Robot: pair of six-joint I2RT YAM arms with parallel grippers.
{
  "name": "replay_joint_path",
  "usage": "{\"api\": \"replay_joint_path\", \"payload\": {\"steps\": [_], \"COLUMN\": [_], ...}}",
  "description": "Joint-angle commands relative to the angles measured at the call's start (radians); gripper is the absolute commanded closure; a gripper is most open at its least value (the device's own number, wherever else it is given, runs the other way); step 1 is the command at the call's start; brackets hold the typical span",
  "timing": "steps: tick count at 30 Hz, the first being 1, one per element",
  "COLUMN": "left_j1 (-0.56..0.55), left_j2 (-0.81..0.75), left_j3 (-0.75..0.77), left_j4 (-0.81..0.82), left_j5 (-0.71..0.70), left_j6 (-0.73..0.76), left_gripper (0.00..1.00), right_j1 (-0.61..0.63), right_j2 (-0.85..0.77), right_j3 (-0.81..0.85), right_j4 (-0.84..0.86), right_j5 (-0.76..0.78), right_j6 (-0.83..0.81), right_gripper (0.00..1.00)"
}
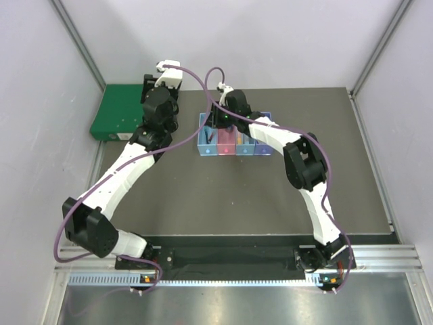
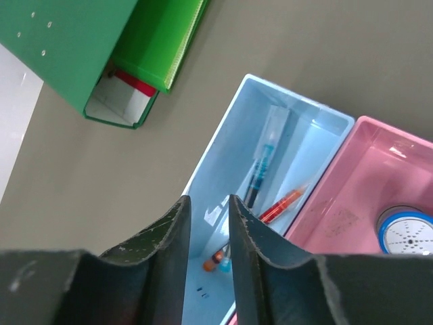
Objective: Sort the stationery into containers
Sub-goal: Place the pen in the storage box, then reset both arms
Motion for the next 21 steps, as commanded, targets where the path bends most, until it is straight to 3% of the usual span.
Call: {"api": "replay_joint_path", "payload": {"steps": [1, 10, 14, 15, 18, 19, 21], "left_j1": [0.005, 0.008, 0.009, 0.009, 0.009, 0.009, 0.011], "left_j2": [-0.001, 0.013, 0.002, 0.002, 0.005, 0.004, 0.005], "left_j3": [0.040, 0.025, -0.009, -0.010, -0.009, -0.004, 0.000], "left_j4": [0.039, 0.026, 0.055, 0.056, 0.065, 0.067, 0.076], "left_j5": [0.011, 0.023, 0.052, 0.081, 0.106, 0.118, 0.129], "left_j6": [-0.013, -0.020, 0.005, 0.017, 0.019, 0.020, 0.028], "left_gripper": [0.40, 0.37, 0.25, 0.18, 0.11, 0.06, 0.01], "right_j1": [-0.012, -0.021, -0.045, -0.055, -0.082, -0.090, -0.113], "right_j2": [0.007, -0.067, -0.147, -0.165, -0.251, -0.298, -0.366], "right_j3": [0.055, 0.060, 0.054, 0.052, 0.037, 0.021, 0.009], "right_j4": [0.037, 0.007, -0.048, -0.062, -0.104, -0.116, -0.133], "right_j5": [0.013, 0.027, 0.098, 0.120, 0.181, 0.191, 0.220], "right_j6": [-0.004, -0.056, -0.162, -0.191, -0.297, -0.320, -0.390], "right_gripper": [0.69, 0.62, 0.56, 0.53, 0.38, 0.23, 0.08]}}
